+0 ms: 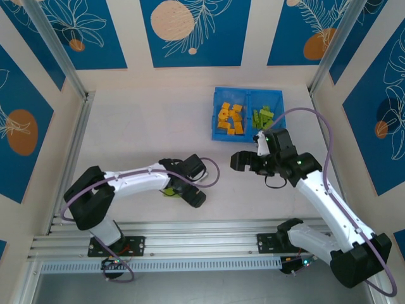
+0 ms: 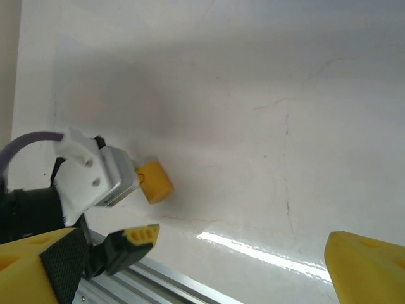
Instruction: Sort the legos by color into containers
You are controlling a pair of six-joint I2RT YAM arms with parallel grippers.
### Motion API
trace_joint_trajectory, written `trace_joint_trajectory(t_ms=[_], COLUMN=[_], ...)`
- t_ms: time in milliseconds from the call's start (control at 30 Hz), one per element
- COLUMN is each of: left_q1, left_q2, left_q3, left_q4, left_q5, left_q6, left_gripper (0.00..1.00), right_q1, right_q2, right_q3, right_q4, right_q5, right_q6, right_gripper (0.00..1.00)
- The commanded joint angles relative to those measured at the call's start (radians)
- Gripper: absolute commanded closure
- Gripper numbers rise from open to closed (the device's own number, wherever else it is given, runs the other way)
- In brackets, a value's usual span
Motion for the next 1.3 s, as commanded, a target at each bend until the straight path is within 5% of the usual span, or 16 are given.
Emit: trace_joint_trajectory(t_ms=[0, 467, 833, 1033, 1267], left_q1=[-0.012, -0.017, -0.014, 0.017, 0.141], left_q2=[0.039, 0.110, -0.004, 0.040, 0.367], left_q3=[0.037, 0.010, 0.028, 0.247, 0.766], left_q4=[0.034, 0.074, 0.189, 0.237, 0.196], left_q5=[-0.074, -0.104, -0.096, -0.172, -0.140], left_q6=[0.034, 0.010, 0.023, 0.117, 0.185], left_gripper=[0.15, 0.49, 0.64, 0.68, 0.70], right_q1=[0.006, 0.005, -0.074, -0.199, -0.250], right_q2=[-0.035, 0.000, -0.052, -0.154, -0.241], right_q3=[0.007, 0.070, 0.080, 0.117, 0.103], right_q4=[-0.033, -0.082, -0.117, -0.104, -0.099], right_q5=[0.019, -0.057, -0.275, -0.283, -0.246], right_q6=[0.021, -0.006, 0.021, 0.094, 0.144], right_gripper=[0.02, 0.03, 0.04, 0.04, 0.04])
